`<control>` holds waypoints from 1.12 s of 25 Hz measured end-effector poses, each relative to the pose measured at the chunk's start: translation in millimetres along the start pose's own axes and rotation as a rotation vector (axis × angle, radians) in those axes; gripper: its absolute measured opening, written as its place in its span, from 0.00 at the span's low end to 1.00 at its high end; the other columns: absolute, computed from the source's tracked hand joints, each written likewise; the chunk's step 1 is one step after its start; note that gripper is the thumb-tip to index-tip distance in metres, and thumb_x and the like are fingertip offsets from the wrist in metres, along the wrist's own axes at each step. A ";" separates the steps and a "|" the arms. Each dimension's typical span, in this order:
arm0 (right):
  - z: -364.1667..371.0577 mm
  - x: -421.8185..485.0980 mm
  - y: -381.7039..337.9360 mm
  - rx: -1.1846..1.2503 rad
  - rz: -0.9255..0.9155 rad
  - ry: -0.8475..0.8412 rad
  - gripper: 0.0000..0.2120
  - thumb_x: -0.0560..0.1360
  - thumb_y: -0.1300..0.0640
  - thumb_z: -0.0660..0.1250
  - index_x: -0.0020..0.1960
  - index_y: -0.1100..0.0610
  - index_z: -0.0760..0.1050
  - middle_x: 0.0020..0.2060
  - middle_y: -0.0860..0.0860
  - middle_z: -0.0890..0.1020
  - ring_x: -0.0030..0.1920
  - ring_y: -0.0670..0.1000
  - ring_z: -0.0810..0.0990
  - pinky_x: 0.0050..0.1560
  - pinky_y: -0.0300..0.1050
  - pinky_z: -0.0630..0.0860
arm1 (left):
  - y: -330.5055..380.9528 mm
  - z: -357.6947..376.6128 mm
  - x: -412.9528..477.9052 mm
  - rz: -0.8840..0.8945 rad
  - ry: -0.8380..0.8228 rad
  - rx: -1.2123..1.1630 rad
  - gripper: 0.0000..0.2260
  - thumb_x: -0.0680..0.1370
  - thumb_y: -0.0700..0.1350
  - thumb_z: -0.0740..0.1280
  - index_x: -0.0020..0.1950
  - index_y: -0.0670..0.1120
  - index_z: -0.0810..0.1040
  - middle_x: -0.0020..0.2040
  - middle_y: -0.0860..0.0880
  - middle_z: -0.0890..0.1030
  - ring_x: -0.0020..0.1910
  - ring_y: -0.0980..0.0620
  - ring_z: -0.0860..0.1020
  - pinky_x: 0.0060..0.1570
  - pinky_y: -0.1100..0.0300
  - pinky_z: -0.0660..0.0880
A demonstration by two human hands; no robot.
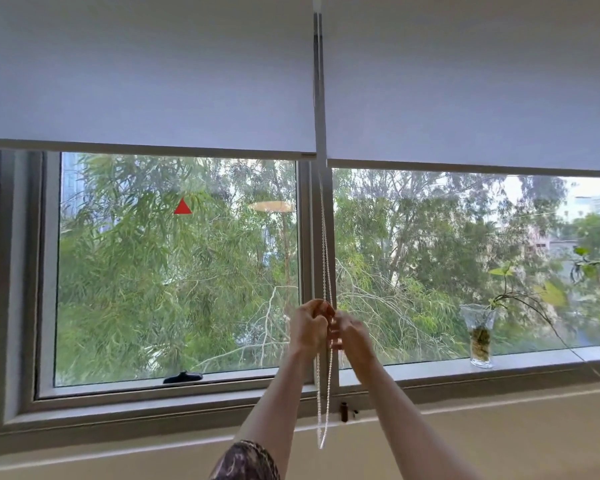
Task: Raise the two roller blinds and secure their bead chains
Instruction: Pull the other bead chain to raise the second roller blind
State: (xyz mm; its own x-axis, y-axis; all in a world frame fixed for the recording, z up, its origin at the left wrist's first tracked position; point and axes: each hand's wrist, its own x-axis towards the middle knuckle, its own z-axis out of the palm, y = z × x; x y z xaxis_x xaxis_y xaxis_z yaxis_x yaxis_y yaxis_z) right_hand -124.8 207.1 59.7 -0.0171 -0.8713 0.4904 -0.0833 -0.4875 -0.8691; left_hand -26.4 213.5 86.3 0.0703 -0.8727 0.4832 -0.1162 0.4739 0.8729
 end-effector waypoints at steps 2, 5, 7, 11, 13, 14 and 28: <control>-0.2 13.9 -20.8 -0.012 -0.038 0.034 0.17 0.82 0.52 0.53 0.50 0.63 0.76 0.41 0.64 0.81 0.39 0.55 0.78 0.43 0.50 0.77 | -14.9 2.2 -8.5 0.008 -0.017 0.012 0.16 0.76 0.29 0.59 0.38 0.47 0.79 0.31 0.50 0.78 0.24 0.61 0.73 0.25 0.67 0.73; 4.2 31.1 -51.4 -0.041 -0.093 0.064 0.12 0.81 0.52 0.55 0.53 0.57 0.74 0.41 0.58 0.83 0.38 0.53 0.80 0.41 0.46 0.76 | -42.2 8.4 -23.4 -0.032 -0.019 0.035 0.18 0.77 0.28 0.57 0.35 0.46 0.78 0.28 0.51 0.76 0.23 0.58 0.69 0.23 0.65 0.67; 5.2 38.4 -64.8 0.010 -0.086 0.071 0.11 0.81 0.55 0.55 0.56 0.58 0.73 0.38 0.54 0.81 0.36 0.51 0.79 0.39 0.46 0.75 | -57.6 13.3 -34.3 -0.039 -0.036 0.056 0.19 0.76 0.28 0.55 0.34 0.45 0.77 0.27 0.50 0.75 0.23 0.56 0.69 0.22 0.65 0.68; 10.1 35.6 -65.0 0.034 -0.122 0.159 0.10 0.81 0.61 0.54 0.51 0.59 0.74 0.32 0.51 0.73 0.27 0.45 0.67 0.26 0.37 0.63 | -66.0 16.4 -45.7 -0.013 -0.094 0.069 0.18 0.77 0.28 0.55 0.36 0.43 0.77 0.27 0.47 0.76 0.24 0.55 0.73 0.27 0.61 0.74; 15.9 29.7 -62.9 -0.001 -0.184 0.230 0.12 0.80 0.65 0.54 0.46 0.58 0.74 0.30 0.50 0.73 0.27 0.45 0.66 0.26 0.36 0.62 | -62.7 13.9 -45.0 -0.018 -0.135 0.058 0.16 0.78 0.29 0.55 0.37 0.41 0.78 0.31 0.44 0.78 0.27 0.54 0.76 0.31 0.60 0.77; 18.9 27.2 -63.1 -0.015 -0.212 0.243 0.12 0.79 0.66 0.54 0.44 0.57 0.74 0.30 0.50 0.73 0.27 0.46 0.66 0.26 0.38 0.62 | -60.9 11.9 -44.0 -0.025 -0.156 0.049 0.16 0.79 0.30 0.56 0.38 0.41 0.77 0.32 0.43 0.79 0.28 0.54 0.77 0.32 0.62 0.77; 26.1 0.0 -18.9 -0.158 -0.244 0.198 0.11 0.80 0.62 0.57 0.46 0.57 0.77 0.37 0.50 0.81 0.33 0.45 0.77 0.34 0.38 0.75 | 10.3 -10.6 -0.1 0.016 -0.055 -0.212 0.13 0.82 0.39 0.54 0.57 0.35 0.76 0.48 0.41 0.81 0.45 0.49 0.79 0.45 0.60 0.77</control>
State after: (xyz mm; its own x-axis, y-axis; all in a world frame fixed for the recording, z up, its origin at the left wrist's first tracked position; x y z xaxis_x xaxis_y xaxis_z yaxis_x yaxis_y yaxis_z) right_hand -97.2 215.0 74.5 -0.1693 -0.6950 0.6988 -0.2621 -0.6517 -0.7117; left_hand -17.1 219.7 96.0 0.0153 -0.8673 0.4975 0.0943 0.4966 0.8628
